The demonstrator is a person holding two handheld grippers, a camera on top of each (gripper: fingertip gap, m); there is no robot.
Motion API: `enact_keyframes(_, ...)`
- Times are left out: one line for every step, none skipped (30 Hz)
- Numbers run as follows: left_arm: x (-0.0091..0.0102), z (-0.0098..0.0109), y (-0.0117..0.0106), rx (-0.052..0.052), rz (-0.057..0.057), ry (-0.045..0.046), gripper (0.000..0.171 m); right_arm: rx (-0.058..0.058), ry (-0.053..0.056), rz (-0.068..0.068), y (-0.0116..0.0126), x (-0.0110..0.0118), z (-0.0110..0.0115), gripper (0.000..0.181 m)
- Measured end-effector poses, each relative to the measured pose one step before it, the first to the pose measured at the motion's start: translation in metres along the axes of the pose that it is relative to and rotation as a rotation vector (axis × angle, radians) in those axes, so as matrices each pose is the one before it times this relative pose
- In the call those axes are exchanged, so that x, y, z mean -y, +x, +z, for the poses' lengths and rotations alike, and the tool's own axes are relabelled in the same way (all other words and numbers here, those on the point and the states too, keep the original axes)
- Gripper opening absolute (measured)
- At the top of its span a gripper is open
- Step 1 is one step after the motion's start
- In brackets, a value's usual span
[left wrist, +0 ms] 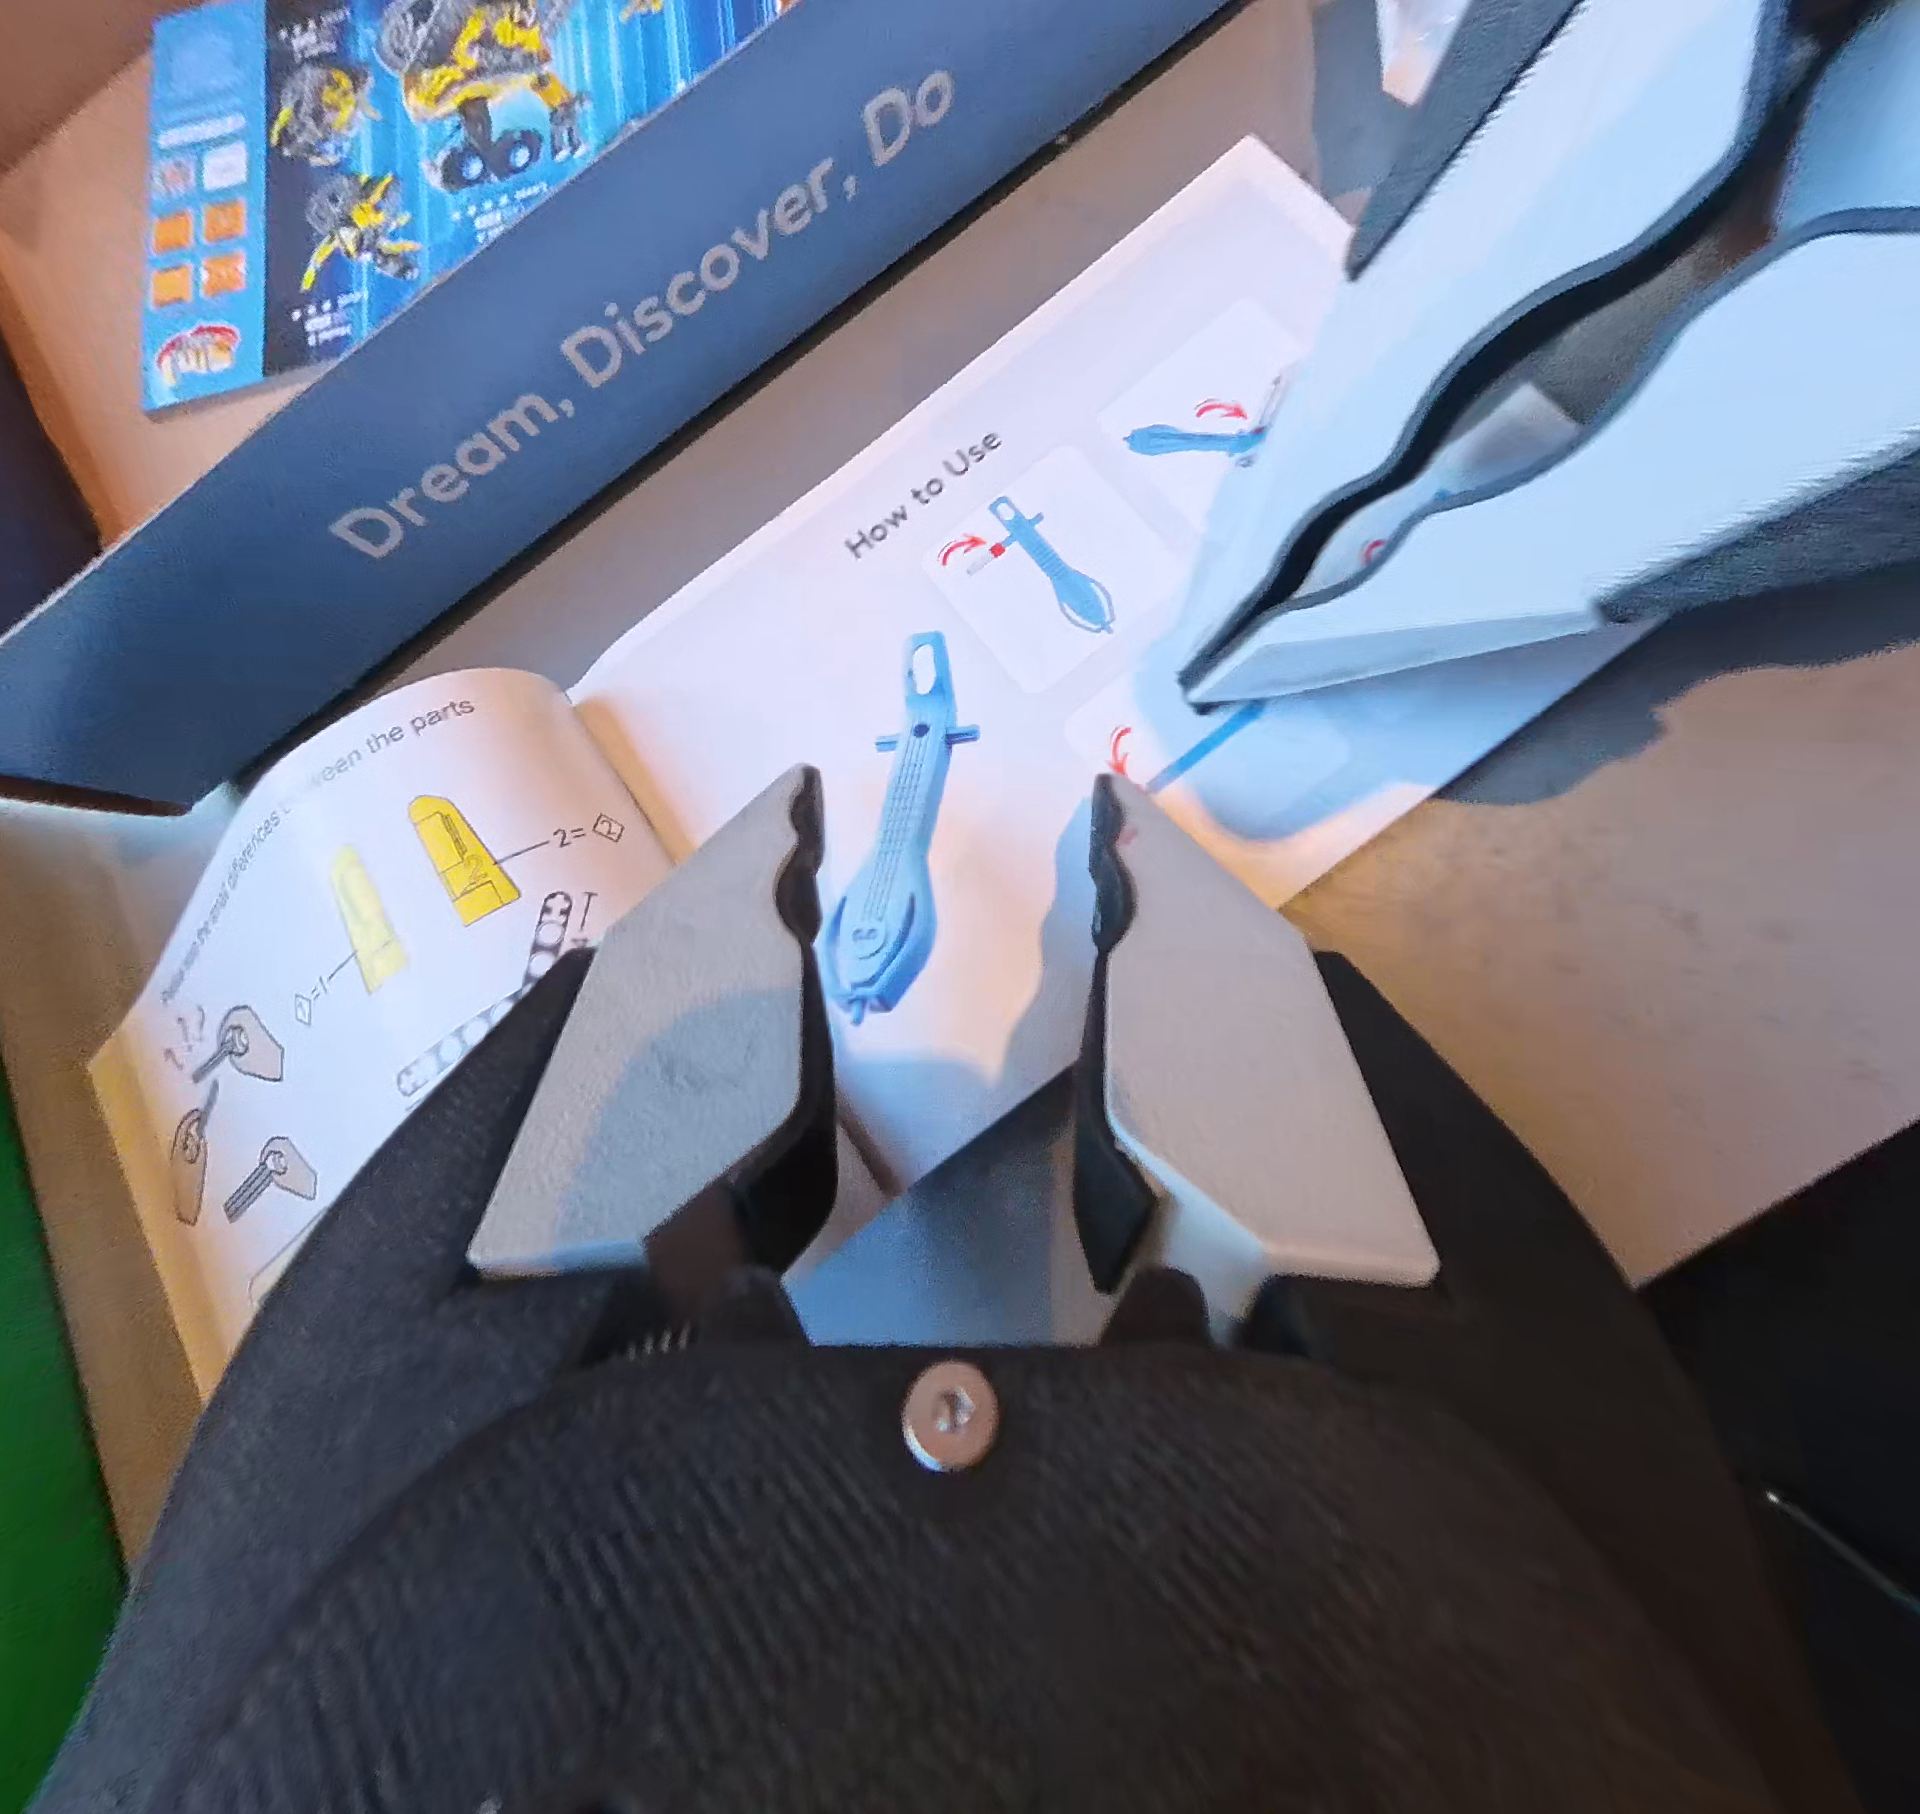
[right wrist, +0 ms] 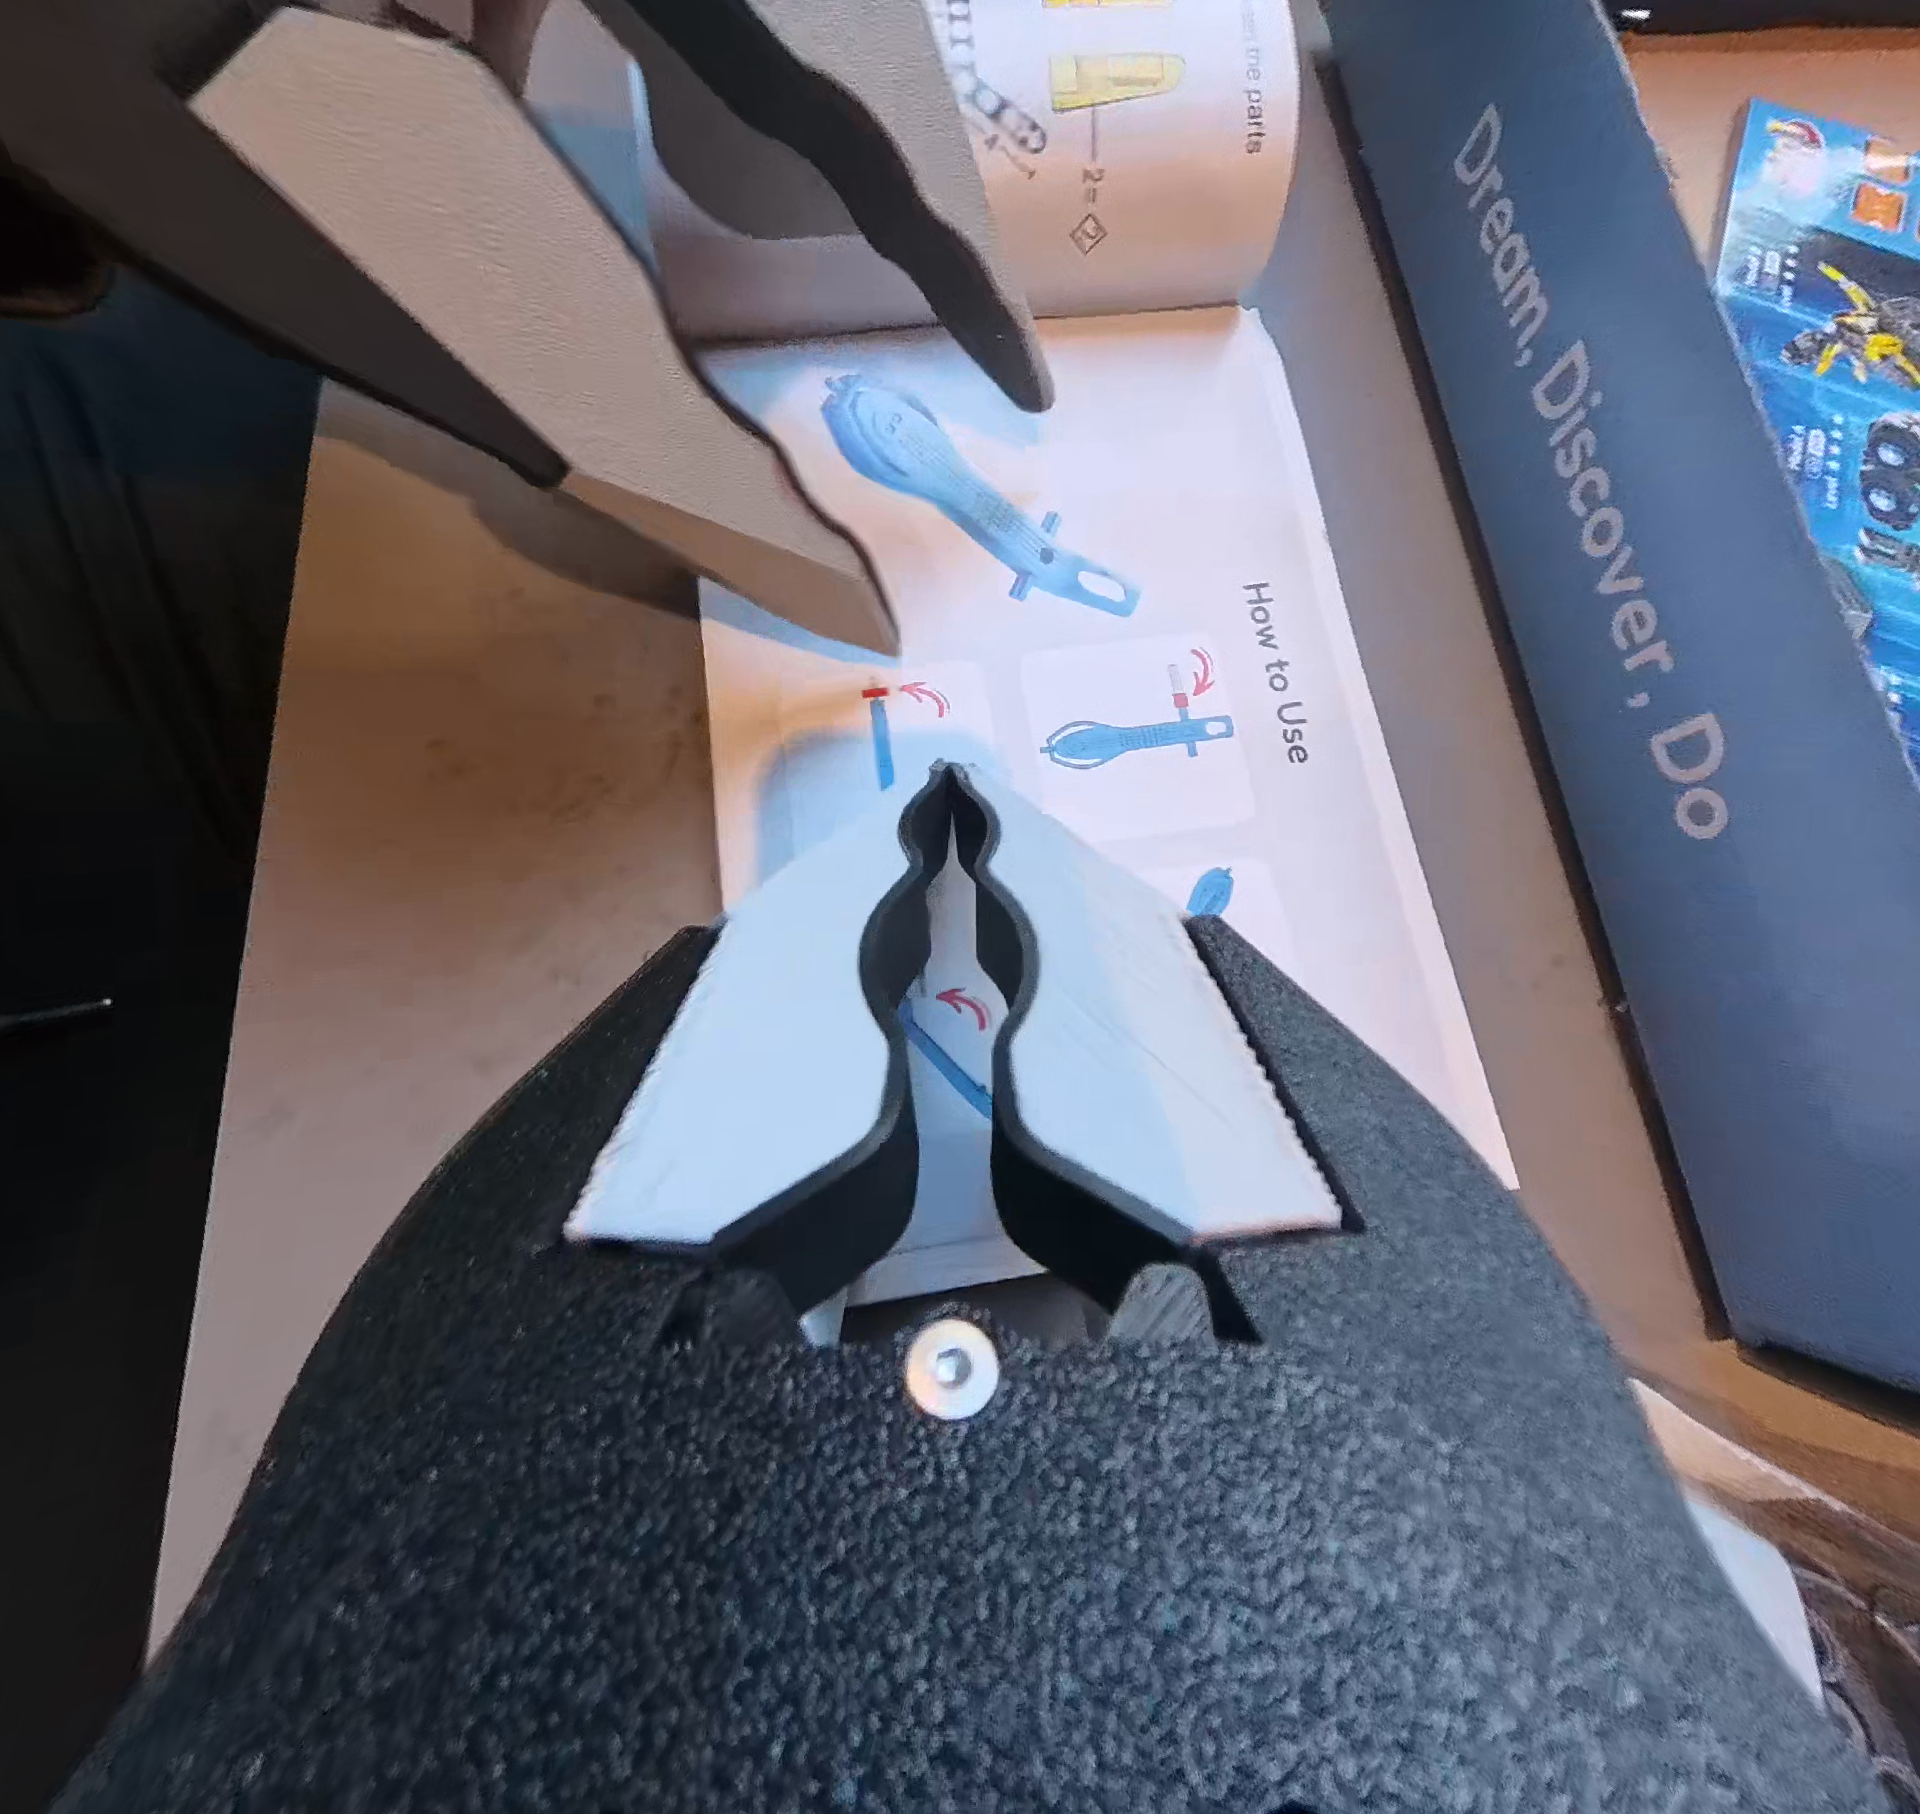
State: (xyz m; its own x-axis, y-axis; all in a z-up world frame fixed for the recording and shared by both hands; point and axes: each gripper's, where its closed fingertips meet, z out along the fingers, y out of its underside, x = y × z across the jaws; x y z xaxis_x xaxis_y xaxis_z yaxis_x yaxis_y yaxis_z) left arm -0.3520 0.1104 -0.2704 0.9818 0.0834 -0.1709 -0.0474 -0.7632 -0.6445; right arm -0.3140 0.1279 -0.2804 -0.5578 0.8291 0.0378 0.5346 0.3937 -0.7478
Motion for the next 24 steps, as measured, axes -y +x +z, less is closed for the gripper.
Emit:
enact_keyframes(0.00176, -0.00110, 0.00278, -0.0141, 0.0041, 0.00946, 0.050, -0.0087, 0.0045, 0.0144, 0.00250, 0.00048, -0.00032, 0.000)
enact_keyframes(0.00100, -0.00054, 0.00214, -0.0101, 0.0047, 0.00450, 0.051, -0.0081, 0.0061, 0.0151, 0.00292, 0.00058, -0.00066, 0.000)
enact_keyframes(0.00021, 0.00008, 0.00076, -0.0012, 0.0075, -0.00015, 0.051, -0.0025, 0.0105, 0.0140, 0.00217, 0.00105, -0.00103, 0.000)
enact_keyframes(-0.00095, 0.00083, 0.00040, 0.0010, 0.0097, -0.00602, 0.053, 0.0001, 0.0151, 0.0133, 0.00174, 0.00188, -0.00134, 0.000)
enact_keyframes(-0.00167, 0.00141, 0.00119, -0.0041, 0.0107, -0.00977, 0.053, -0.0013, 0.0166, 0.0132, 0.00172, 0.00211, -0.00146, 0.000)
enact_keyframes(-0.00218, 0.00189, 0.00211, -0.0099, 0.0107, -0.01050, 0.053, -0.0025, 0.0145, 0.0126, 0.00186, 0.00183, -0.00120, 0.000)
enact_keyframes(-0.00031, 0.00137, 0.00300, -0.0177, 0.0046, 0.00305, 0.049, -0.0015, 0.0107, 0.0114, 0.00162, 0.00131, -0.00086, 0.000)
enact_keyframes(0.00001, 0.00080, 0.00295, -0.0217, -0.0053, 0.00674, 0.045, 0.0009, 0.0064, 0.0094, 0.00113, 0.00082, -0.00056, 0.000)
enact_keyframes(0.00012, 0.00050, 0.00104, -0.0155, -0.0117, 0.00406, 0.042, 0.0003, 0.0036, 0.0070, 0.00088, 0.00050, -0.00016, 0.000)
enact_keyframes(-0.00021, 0.00016, -0.00032, -0.0083, -0.0113, 0.00029, 0.043, -0.0030, 0.0039, 0.0040, 0.00096, 0.00060, -0.00020, 0.000)
enact_keyframes(0.00002, 0.00033, -0.00082, -0.0030, -0.0078, 0.00146, 0.043, -0.0048, 0.0056, 0.0009, 0.00097, 0.00088, -0.00036, 0.000)
enact_keyframes(0.00009, 0.00040, -0.00150, 0.0032, -0.0058, 0.00278, 0.037, -0.0033, 0.0054, 0.0001, 0.00051, 0.00087, -0.00032, 0.000)
enact_keyframes(-0.00007, 0.00027, -0.00264, 0.0123, -0.0022, 0.00141, 0.031, -0.0018, 0.0026, 0.0017, 0.00048, 0.00042, -0.00009, 0.000)
enact_keyframes(0.00001, 0.00021, -0.00310, 0.0143, 0.0002, 0.00153, 0.027, -0.0014, -0.0004, 0.0030, 0.00048, -0.00008, 0.00008, 0.000)
enact_keyframes(-0.00022, 0.00031, -0.00450, 0.0230, 0.0017, 0.00080, 0.022, -0.0004, -0.0007, 0.0022, 0.00022, -0.00008, 0.00014, 0.000)
enact_keyframes(0.00016, 0.00059, -0.00350, 0.0145, -0.0011, 0.00429, 0.021, -0.0004, 0.0000, 0.0017, 0.00025, -0.00002, -0.00005, 0.002)
enact_keyframes(-0.00015, 0.00103, -0.00350, 0.0136, -0.0068, 0.00369, 0.014, -0.0009, -0.0006, 0.0023, 0.00038, -0.00008, 0.00011, 0.005)
enact_keyframes(0.00064, 0.00127, -0.00304, 0.0104, -0.0086, 0.00774, 0.012, 0.0006, -0.0019, 0.0026, 0.00011, -0.00026, 0.00019, 0.010)
enact_keyframes(-0.00004, 0.00138, -0.00336, 0.0122, -0.0110, 0.00326, 0.006, 0.0002, -0.0032, 0.0030, 0.00017, -0.00047, 0.00022, 0.016)
enact_keyframes(0.00112, 0.00146, -0.00164, 0.0012, -0.0102, 0.00987, 0.004, -0.0012, -0.0031, 0.0016, 0.00021, -0.00030, 0.00029, 0.022)
enact_keyframes(0.00085, 0.00126, -0.00023, -0.0066, -0.0118, 0.00574, 0.002, 0.0008, -0.0032, -0.0015, -0.00030, -0.00041, 0.00036, 0.027)
enact_keyframes(0.00074, 0.00080, -0.00032, -0.0043, -0.0112, 0.00126, 0.002, 0.0030, -0.0060, -0.0040, -0.00078, -0.00080, 0.00068, 0.033)
enact_keyframes(0.00043, 0.00028, -0.00102, 0.0027, -0.0041, -0.00205, 0.004, 0.0013, -0.0085, -0.0064, -0.00078, -0.00096, 0.00094, 0.040)
enact_keyframes(0.00019, -0.00007, -0.00185, 0.0097, 0.0013, -0.00167, 0.007, -0.0025, -0.0094, -0.0090, -0.00060, -0.00113, 0.00099, 0.045)
